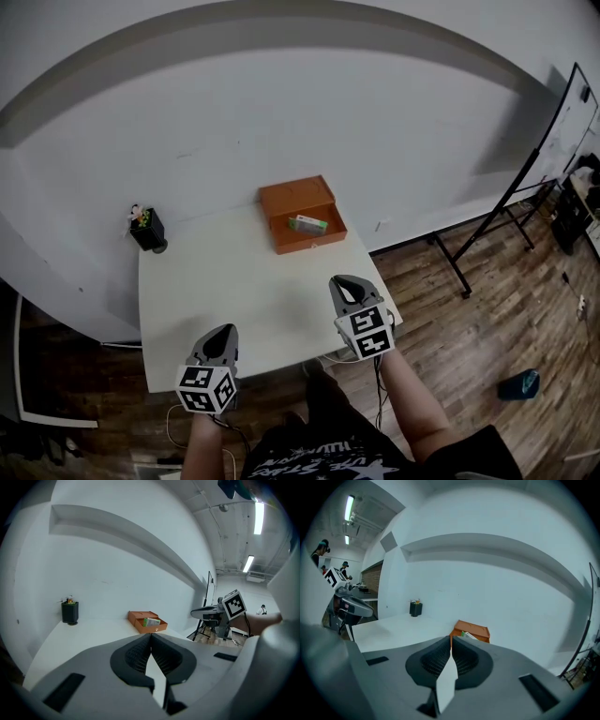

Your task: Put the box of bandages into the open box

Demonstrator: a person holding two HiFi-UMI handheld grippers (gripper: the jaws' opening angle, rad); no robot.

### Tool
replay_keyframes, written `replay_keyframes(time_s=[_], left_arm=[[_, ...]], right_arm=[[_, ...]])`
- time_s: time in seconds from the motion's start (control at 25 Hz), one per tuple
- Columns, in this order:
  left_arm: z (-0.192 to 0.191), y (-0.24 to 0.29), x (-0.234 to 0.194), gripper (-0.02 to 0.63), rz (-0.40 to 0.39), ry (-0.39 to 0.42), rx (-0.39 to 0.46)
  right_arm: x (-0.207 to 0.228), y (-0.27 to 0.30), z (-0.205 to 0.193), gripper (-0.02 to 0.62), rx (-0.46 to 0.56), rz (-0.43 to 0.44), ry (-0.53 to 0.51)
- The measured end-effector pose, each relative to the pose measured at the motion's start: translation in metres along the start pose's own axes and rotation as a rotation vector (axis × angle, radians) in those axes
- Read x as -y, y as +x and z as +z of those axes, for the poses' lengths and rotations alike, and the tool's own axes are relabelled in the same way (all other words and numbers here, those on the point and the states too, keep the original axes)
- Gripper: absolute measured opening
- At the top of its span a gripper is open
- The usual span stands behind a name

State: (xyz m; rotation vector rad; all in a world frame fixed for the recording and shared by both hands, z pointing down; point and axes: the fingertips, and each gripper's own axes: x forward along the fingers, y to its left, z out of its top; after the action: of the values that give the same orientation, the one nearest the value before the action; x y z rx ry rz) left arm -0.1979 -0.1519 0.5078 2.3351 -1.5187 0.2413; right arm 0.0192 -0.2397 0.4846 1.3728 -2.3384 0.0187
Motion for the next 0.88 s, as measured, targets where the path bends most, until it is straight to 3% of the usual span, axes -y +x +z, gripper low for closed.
replay_keyframes(time_s=[0.4, 0.88], left_arm=[[-0.031, -0.036, 0.026, 0.02, -0.015, -0.013, -0.019], [-0.042, -0.044, 0.057, 0.02, 0.02, -0.025, -0.013]], right_arm=[[-0.027, -0.045, -0.028, 0.049, -0.03, 0.012, 0.019], [-0.024, -0.069, -0.048, 0.049, -0.026, 0.048, 0.032]])
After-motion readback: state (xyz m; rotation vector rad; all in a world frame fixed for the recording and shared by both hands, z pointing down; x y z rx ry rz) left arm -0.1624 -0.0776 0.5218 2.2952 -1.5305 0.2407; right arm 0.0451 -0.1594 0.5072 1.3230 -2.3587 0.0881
